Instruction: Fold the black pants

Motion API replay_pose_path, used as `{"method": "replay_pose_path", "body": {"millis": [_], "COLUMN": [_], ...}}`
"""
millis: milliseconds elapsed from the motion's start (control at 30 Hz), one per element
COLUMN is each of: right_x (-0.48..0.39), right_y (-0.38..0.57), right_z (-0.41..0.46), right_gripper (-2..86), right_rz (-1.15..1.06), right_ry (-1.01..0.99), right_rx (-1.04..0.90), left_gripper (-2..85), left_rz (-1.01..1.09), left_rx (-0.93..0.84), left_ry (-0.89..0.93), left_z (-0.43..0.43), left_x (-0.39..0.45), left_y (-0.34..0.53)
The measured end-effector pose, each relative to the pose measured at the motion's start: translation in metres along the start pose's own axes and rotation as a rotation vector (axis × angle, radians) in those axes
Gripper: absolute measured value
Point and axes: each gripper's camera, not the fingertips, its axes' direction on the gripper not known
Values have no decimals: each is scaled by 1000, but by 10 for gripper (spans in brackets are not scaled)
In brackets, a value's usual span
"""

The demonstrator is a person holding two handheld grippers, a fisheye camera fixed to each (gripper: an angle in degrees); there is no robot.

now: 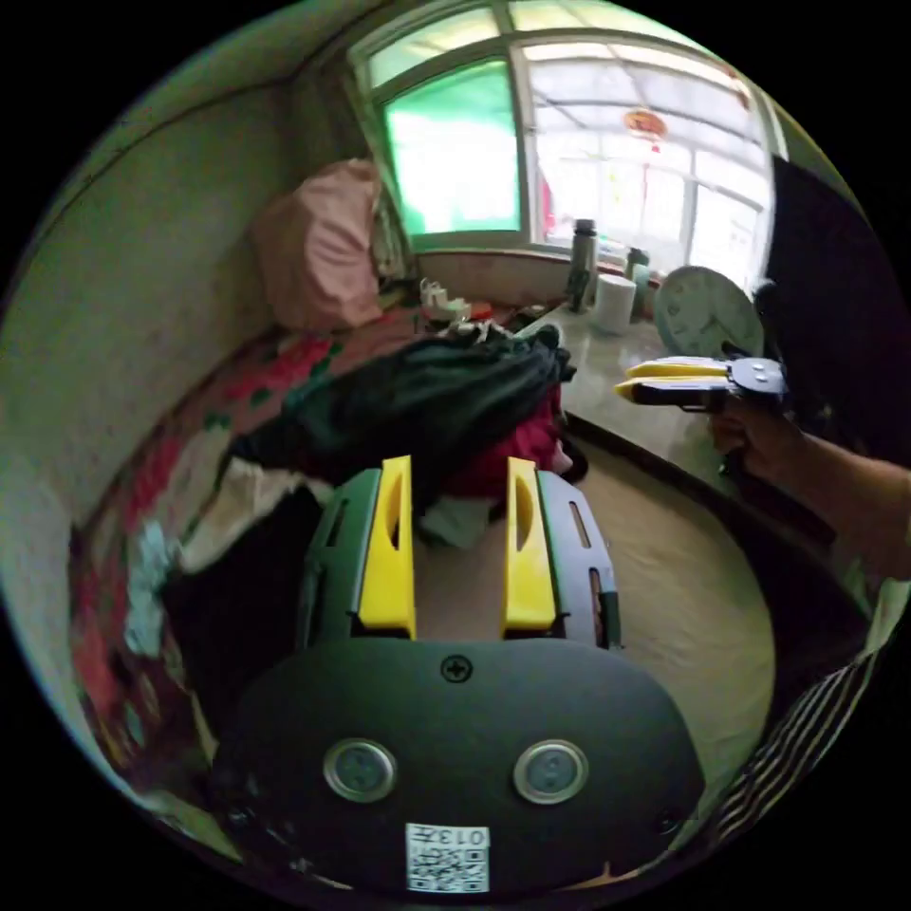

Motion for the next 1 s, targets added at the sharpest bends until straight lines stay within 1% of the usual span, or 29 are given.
{"method": "replay_pose_path", "body": {"millis": [33,100,167,233,300,333,367,400,433,467,533,567,633,667,733,800,833,867,933,1000], "right_x": [6,28,38,45,53,54,56,56,56,55,46,35,14,-1,-20,-51,-60,-79,-109,-145], "right_y": [-7,-30,-44,-53,-61,-63,-66,-68,-69,-72,-79,-86,-99,-110,-127,-147,-150,-153,-148,-125], "right_z": [7,34,53,71,91,95,105,113,116,122,124,118,98,82,55,16,6,-13,-38,-57], "right_gripper": [114,117,121,123,115,110,98,82,75,60,45,40,34,31,29,26,26,25,25,25], "right_rz": [34,159,185,193,226,234,246,246,254,264,221,169,63,1,-57,-147,-176,-238,-335,-423], "right_ry": [-16,-61,-62,-86,-150,-174,-226,-319,-364,-401,-431,-435,-404,-394,-422,-486,-497,-520,-571,-635], "right_rx": [8,19,1,-28,-57,-63,-81,-89,-92,-102,-111,-82,10,68,152,247,267,307,345,352], "left_gripper": [166,185,195,190,161,123,104,70,47,41,25,23,19,18,18,19,20,21,24,28], "left_rz": [88,181,244,295,297,265,243,200,134,97,-38,-72,-204,-235,-297,-316,-301,-292,-241,-206], "left_rx": [15,20,-13,-122,-196,-206,-199,-178,-173,-172,-130,-113,-12,17,147,232,298,323,396,397], "left_ry": [-36,-80,-62,-2,6,42,60,86,128,158,256,272,352,376,428,431,407,390,277,217], "left_z": [2,10,21,38,48,47,45,36,27,23,1,-5,-40,-50,-97,-140,-171,-187,-247,-282], "left_x": [4,9,12,13,7,-2,-8,-19,-33,-41,-73,-81,-115,-124,-152,-166,-170,-170,-164,-153], "left_y": [-16,-33,-43,-43,-36,-30,-27,-23,-18,-16,-3,1,18,23,43,62,77,86,130,170]}}
